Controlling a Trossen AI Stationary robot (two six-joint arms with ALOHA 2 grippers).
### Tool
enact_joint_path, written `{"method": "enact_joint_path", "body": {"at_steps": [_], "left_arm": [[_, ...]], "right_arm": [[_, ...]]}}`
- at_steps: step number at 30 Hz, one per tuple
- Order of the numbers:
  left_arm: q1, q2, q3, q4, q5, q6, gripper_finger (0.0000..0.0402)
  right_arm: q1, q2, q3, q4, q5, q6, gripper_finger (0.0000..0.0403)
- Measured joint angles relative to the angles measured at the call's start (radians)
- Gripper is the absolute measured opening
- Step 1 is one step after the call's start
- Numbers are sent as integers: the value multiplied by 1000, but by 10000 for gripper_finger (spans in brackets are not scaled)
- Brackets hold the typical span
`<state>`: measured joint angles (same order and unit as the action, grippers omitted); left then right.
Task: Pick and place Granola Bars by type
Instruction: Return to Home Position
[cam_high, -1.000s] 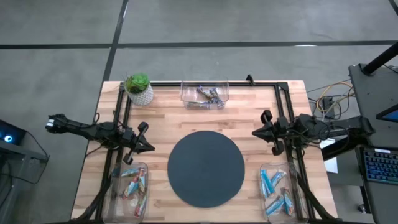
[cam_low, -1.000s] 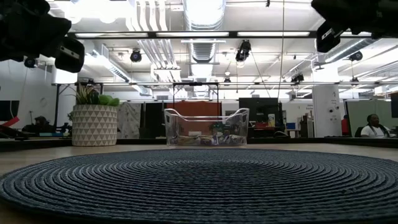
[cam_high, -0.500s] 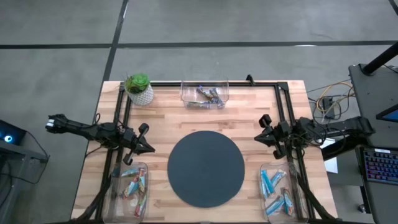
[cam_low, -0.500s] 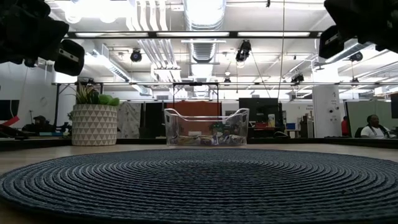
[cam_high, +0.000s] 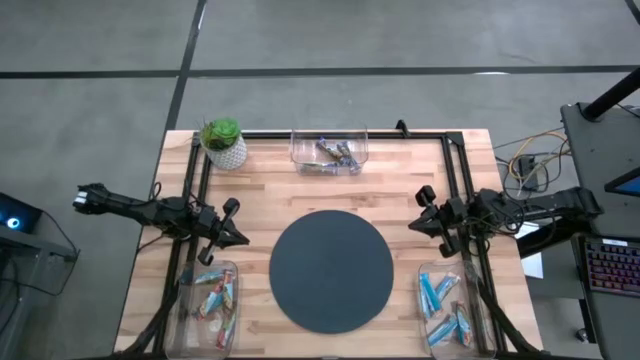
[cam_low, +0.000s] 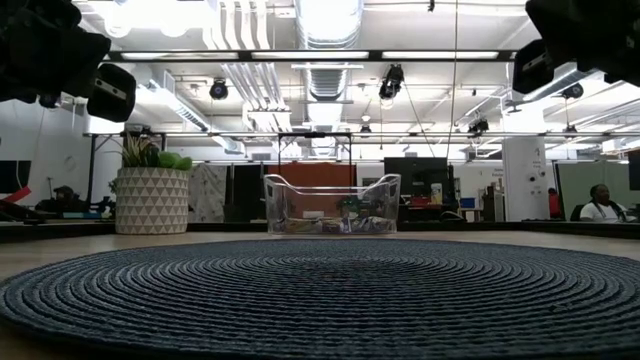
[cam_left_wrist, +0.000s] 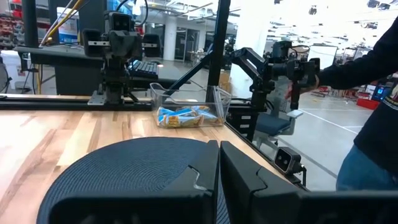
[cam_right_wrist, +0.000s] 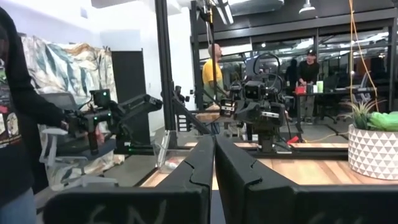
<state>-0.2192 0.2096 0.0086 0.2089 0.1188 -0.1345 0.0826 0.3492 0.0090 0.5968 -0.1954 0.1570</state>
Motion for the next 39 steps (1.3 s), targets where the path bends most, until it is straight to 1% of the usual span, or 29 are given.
{"method": "enact_joint_path", "body": {"at_steps": [9,16,23,33,39], "left_arm": [[0,0,-1,-5,0,-1,0],[0,0,-1,-63,-5,-14,0],[0,0,-1,-61,-6,47,0],[0,-9,14,-56,7,51,0],[0,-21,15,-61,20,50,0]], "right_arm": [[0,0,0,-55,3,-2,8],[0,0,0,-126,3,-3,8],[0,2,0,-145,3,-41,8],[0,-17,0,-154,3,-15,8],[0,-49,0,-205,3,-19,8]]}}
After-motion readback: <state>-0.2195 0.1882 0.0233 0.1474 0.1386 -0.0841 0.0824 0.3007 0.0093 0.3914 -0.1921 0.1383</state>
